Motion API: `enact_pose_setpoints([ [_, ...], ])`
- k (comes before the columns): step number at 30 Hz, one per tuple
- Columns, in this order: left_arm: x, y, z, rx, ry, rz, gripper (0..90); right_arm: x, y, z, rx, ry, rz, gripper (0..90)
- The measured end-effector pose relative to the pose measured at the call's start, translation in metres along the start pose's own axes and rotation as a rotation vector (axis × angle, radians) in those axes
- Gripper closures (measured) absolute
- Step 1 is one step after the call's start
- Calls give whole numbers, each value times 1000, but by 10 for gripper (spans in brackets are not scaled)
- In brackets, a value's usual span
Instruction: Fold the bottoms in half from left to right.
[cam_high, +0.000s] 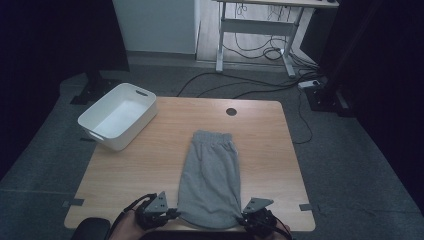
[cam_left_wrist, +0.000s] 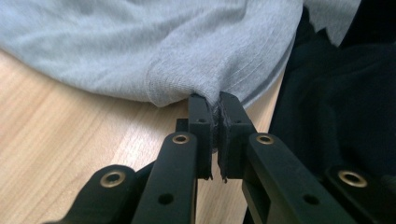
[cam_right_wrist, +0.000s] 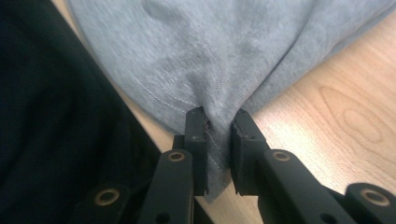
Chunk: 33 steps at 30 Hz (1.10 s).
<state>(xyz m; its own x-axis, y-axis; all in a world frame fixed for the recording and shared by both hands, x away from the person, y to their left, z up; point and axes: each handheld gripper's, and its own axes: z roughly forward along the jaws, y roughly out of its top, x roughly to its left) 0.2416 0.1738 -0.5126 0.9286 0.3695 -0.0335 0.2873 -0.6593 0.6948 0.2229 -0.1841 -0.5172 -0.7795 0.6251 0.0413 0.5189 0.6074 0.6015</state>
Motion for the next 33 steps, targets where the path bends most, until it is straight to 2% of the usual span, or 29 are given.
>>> enact_pose_setpoints([
  [7,5,7,-10,-56,36,-3,846,-1,11,-16,-58,8,-12,798],
  [13,16,21,-16,-97,81,2,846,-9,26,-22,-96,-13,-15,798],
  [21,40,40,-18,-125,140,-1,847,-24,44,-26,-132,-51,-4,798],
  [25,51,43,-16,-140,168,-19,846,-33,51,-26,-147,-69,6,798],
  [33,73,45,-9,-164,184,-63,847,-48,63,-21,-163,-90,22,798],
])
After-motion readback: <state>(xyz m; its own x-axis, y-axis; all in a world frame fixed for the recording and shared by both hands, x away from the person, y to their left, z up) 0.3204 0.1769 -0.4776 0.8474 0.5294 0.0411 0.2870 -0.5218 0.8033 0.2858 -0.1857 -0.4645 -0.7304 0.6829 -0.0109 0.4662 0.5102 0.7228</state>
